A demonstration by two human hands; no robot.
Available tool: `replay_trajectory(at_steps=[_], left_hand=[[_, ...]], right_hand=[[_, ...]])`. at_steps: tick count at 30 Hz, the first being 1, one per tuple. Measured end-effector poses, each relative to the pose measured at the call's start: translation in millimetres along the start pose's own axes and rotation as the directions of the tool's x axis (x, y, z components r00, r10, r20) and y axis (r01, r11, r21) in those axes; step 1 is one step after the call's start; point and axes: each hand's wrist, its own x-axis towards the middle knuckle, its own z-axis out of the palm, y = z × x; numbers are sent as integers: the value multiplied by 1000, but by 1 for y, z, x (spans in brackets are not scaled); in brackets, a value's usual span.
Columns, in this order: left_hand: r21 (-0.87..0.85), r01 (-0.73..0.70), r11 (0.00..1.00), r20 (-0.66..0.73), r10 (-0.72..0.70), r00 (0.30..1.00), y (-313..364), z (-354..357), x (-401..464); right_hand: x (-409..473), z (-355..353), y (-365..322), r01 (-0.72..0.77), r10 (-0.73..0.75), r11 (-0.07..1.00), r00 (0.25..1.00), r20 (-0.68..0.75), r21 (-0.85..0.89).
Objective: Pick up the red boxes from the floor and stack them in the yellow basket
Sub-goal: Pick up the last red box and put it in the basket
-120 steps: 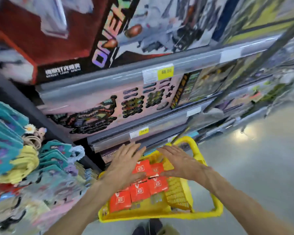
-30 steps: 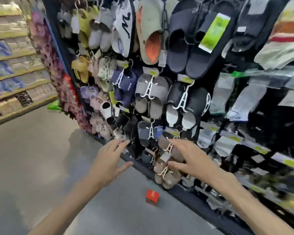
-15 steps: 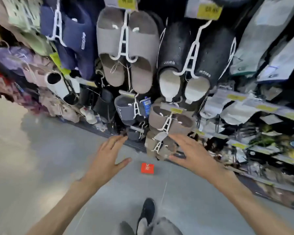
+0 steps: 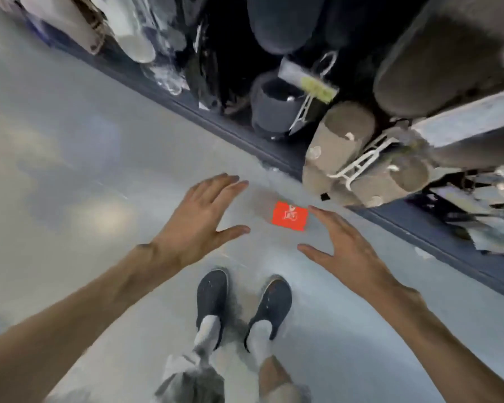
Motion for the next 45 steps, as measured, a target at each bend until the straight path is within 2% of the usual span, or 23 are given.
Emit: replay_trajectory(at_steps=[6,10,12,14,16,21,25,28,36,40,45], left_hand=[[-18,-11,1000,74,13,997,-83,140,18],[-134,85,987,52,-79,996,-110,198,11],[-208,132,969,65,-121,991,-115,215,1],[-251,153,956,93,-133,987,-119,226,-9],[-259,161,952,123,-133,984,-125,233,-16],[-248,160,956,168,-120,978,-127,229,-20],[-209,106,972,186,-67,980,-110,186,-10],[-178,15,984,184,19,983,-87,132,5],[-100,-264,959,192,279,941,27,-51,32],[-81,-391,917,177,400,899,106,-143,41],[-90,-564,821,137,571,810,223,-249,32]], right_hand=[[100,138,95,-46,46,999,999,-18,-13],[145,194,143,-45,39,992,998,-55,-117],[158,212,159,-33,25,986,998,-49,-163],[166,222,167,-23,6,990,992,-122,-139],[172,224,168,-70,52,993,980,-190,-92],[172,213,166,-94,72,982,988,-136,-163],[141,181,143,-133,119,986,984,-131,-98],[100,135,116,-147,138,988,980,-145,-52],[-46,-51,4,-163,162,987,976,-149,6],[-135,-153,-52,-164,158,986,953,-257,-1],[-259,-269,-116,-232,208,973,876,-435,-3]])
